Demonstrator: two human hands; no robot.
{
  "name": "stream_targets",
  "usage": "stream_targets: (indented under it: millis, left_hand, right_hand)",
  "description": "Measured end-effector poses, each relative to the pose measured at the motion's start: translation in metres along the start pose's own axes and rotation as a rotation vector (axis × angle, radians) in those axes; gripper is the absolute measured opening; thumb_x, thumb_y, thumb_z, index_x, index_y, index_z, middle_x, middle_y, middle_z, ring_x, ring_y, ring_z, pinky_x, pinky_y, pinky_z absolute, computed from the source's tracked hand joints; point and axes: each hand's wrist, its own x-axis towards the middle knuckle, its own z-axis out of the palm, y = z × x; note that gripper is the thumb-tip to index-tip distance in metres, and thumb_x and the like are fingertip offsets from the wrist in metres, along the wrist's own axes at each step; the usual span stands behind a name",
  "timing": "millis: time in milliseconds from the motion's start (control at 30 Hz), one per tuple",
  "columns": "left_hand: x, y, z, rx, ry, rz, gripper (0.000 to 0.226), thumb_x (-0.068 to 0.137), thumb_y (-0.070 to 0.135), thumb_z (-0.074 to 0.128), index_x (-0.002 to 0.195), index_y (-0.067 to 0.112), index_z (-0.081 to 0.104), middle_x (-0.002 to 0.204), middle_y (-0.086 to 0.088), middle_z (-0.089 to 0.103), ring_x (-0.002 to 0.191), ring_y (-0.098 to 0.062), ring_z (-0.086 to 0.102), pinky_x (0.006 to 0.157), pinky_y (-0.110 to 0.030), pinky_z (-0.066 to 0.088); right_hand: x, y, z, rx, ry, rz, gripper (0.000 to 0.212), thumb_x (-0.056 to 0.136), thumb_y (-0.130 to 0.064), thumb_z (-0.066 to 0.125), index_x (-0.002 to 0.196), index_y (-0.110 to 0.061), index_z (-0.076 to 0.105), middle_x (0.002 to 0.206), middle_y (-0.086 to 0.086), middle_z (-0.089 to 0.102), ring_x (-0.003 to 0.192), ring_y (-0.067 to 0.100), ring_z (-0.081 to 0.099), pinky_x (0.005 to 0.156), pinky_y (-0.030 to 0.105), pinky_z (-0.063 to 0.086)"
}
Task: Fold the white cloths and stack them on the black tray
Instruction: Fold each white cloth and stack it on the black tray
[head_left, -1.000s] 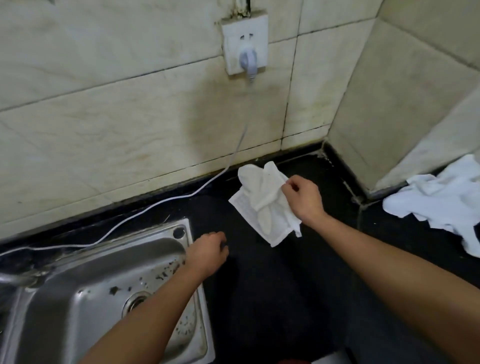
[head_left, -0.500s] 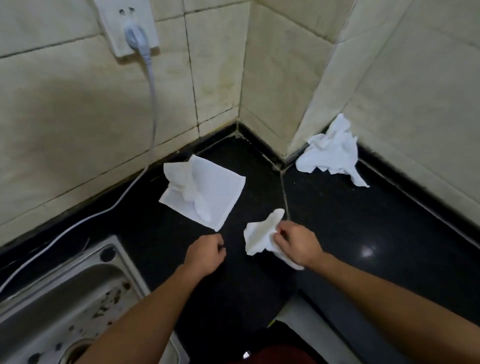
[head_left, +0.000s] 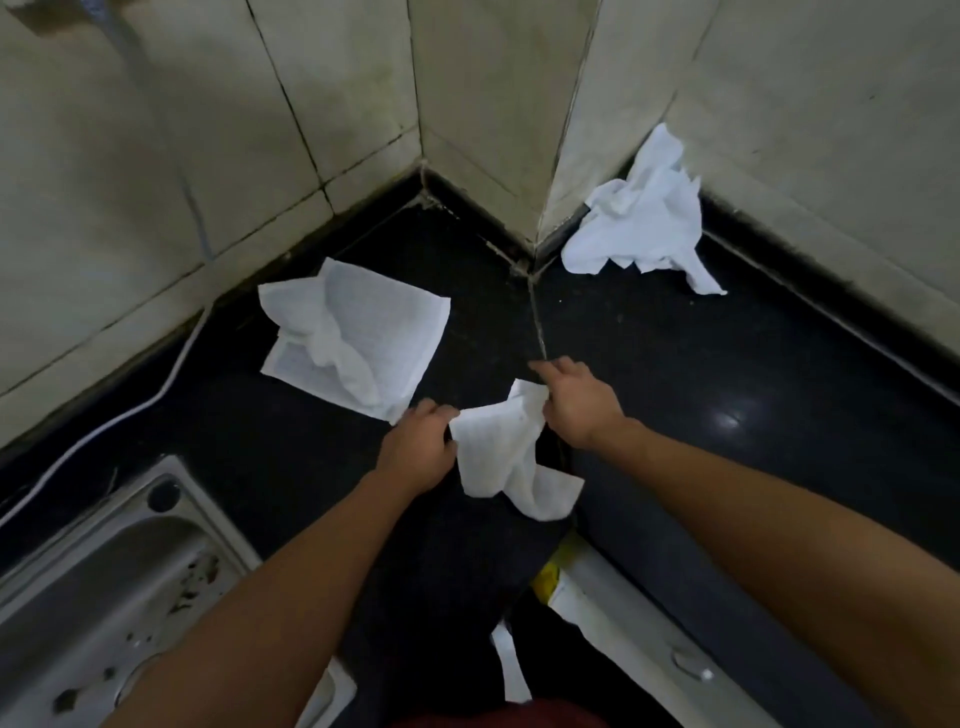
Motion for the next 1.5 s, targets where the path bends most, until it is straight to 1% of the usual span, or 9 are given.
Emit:
stream_targets:
  millis: [167, 300, 567, 667, 933, 1100, 1233, 1333, 1500]
  left_hand:
    - [0.018, 0.016, 0.023, 0.159, -0.076, 0.020, 0.049, 0.090, 0.020, 0.055, 0.138, 0.021, 0.042, 0.128, -0.006, 0.046, 0.116, -0.026, 0.045, 0.084, -0.037, 0.044]
    - [0.019, 0.022, 0.038, 0.213, -0.084, -0.060, 0.020, 0.090, 0.016, 0.051, 0.109, 0.011, 0.050, 0.102, -0.009, 0.061, 0.094, -0.028, 0.060, 0.068, -0.035, 0.044]
    - [-0.004, 0.025, 0.025, -0.028, -0.068, -0.099, 0.006, 0.077, 0.012, 0.061, 0.080, 0.015, 0.057, 0.082, 0.001, 0.057, 0.077, -0.020, 0.056, 0.061, -0.031, 0.043]
    - [-0.020, 0.020, 0.015, -0.164, -0.034, -0.118, 0.010, 0.076, 0.006, 0.059, 0.078, 0.014, 0.054, 0.072, 0.000, 0.059, 0.069, -0.021, 0.058, 0.058, -0.034, 0.046]
    - [-0.056, -0.013, -0.001, -0.765, 0.194, -0.507, 0.029, 0.080, -0.005, 0.063, 0.103, 0.012, 0.058, 0.095, -0.010, 0.063, 0.082, -0.022, 0.061, 0.068, -0.034, 0.054]
    - [-0.051, -0.015, -0.002, -0.909, 0.212, -0.563, 0.012, 0.087, -0.002, 0.058, 0.089, 0.008, 0.064, 0.095, -0.019, 0.067, 0.086, -0.029, 0.065, 0.073, -0.047, 0.057]
    - [-0.023, -0.006, -0.006, -1.024, 0.286, -0.580, 0.015, 0.092, 0.007, 0.057, 0.106, 0.008, 0.063, 0.102, -0.014, 0.067, 0.093, -0.030, 0.066, 0.066, -0.041, 0.059]
    - [-0.002, 0.002, -0.011, -1.088, 0.318, -0.655, 0.018, 0.093, 0.014, 0.058, 0.110, 0.007, 0.058, 0.105, -0.016, 0.065, 0.089, -0.028, 0.066, 0.064, -0.037, 0.057]
    - [-0.006, 0.005, 0.009, -1.160, 0.098, -0.702, 0.066, 0.084, 0.026, 0.072, 0.139, 0.012, 0.038, 0.120, -0.008, 0.061, 0.100, -0.025, 0.064, 0.091, -0.044, 0.052]
  right_hand:
    - [0.006, 0.009, 0.018, -0.122, -0.149, -0.048, 0.027, 0.094, -0.028, 0.052, 0.117, -0.019, 0.061, 0.134, 0.006, 0.044, 0.124, 0.027, 0.040, 0.091, 0.042, 0.046]
    - [-0.006, 0.025, 0.020, 0.000, -0.109, -0.126, 0.018, 0.092, -0.024, 0.051, 0.106, -0.023, 0.062, 0.114, 0.000, 0.059, 0.108, 0.021, 0.053, 0.083, 0.034, 0.048]
    - [0.013, 0.025, 0.008, -0.051, -0.106, -0.285, 0.066, 0.090, -0.021, 0.056, 0.148, -0.031, 0.026, 0.142, 0.002, 0.039, 0.127, 0.024, 0.040, 0.091, 0.040, 0.045]
    - [0.020, 0.010, 0.015, -0.165, -0.236, -0.319, 0.046, 0.091, -0.028, 0.055, 0.136, -0.028, 0.045, 0.127, 0.005, 0.051, 0.119, 0.025, 0.047, 0.088, 0.039, 0.047]
    - [-0.008, 0.006, 0.016, 0.209, -0.213, -0.285, 0.012, 0.082, -0.029, 0.065, 0.094, -0.031, 0.066, 0.092, -0.009, 0.063, 0.090, 0.011, 0.056, 0.071, 0.029, 0.044]
    - [-0.023, 0.018, -0.017, 0.618, -0.242, -0.119, 0.013, 0.075, -0.023, 0.079, 0.072, -0.027, 0.067, 0.076, -0.007, 0.067, 0.074, 0.010, 0.065, 0.068, 0.030, 0.052]
    - [-0.012, 0.013, -0.038, 0.931, -0.114, 0.043, 0.013, 0.080, -0.006, 0.075, 0.080, -0.016, 0.066, 0.071, -0.006, 0.065, 0.061, 0.001, 0.063, 0.056, 0.017, 0.048]
    - [0.016, 0.012, -0.031, 0.907, 0.025, 0.208, 0.012, 0.080, -0.012, 0.073, 0.078, -0.018, 0.064, 0.080, 0.006, 0.070, 0.074, 0.019, 0.070, 0.067, 0.037, 0.059]
    - [0.022, 0.023, -0.006, 0.709, 0.083, 0.312, 0.028, 0.084, -0.022, 0.068, 0.111, -0.018, 0.061, 0.102, 0.003, 0.067, 0.095, 0.021, 0.064, 0.085, 0.038, 0.054]
